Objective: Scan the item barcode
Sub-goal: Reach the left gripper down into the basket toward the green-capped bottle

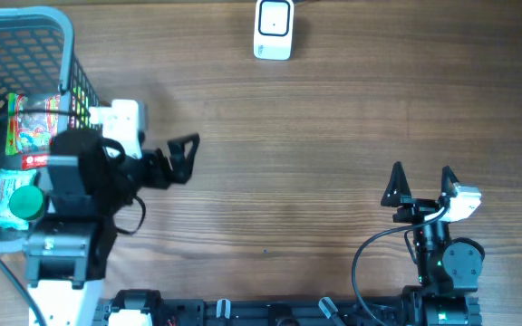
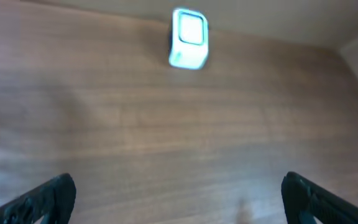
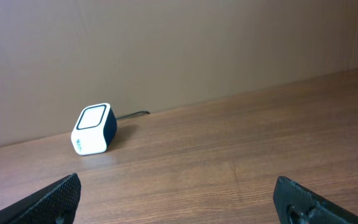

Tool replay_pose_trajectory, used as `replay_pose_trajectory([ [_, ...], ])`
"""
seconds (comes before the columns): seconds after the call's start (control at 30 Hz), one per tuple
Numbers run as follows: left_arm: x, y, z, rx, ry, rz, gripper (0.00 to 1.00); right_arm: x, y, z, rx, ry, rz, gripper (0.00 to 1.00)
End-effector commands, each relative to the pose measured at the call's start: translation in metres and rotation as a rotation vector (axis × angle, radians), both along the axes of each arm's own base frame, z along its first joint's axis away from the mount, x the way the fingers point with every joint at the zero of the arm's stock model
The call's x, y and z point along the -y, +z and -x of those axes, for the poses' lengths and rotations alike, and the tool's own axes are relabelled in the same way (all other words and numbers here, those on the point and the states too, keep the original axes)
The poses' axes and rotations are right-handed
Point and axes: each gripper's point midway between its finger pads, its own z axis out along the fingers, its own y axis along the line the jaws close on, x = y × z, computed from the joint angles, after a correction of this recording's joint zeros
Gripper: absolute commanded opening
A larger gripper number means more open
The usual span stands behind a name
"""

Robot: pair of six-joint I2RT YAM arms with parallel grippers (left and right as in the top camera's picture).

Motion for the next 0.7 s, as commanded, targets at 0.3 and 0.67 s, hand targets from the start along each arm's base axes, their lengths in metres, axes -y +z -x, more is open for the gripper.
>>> replay_pose_trajectory([
  [0.3, -0.101, 0.122, -0.022, 0.06, 0.6, -0.039, 1.0, 0.0, 0.001, 0.0, 0.007, -0.005, -0.008, 1.0],
  [0.67, -0.226, 0.073, 0.027, -0.165, 1.162, 0.146, 1.0, 0.0, 0.001, 0.0, 0.007, -0.005, -0.008, 1.0],
])
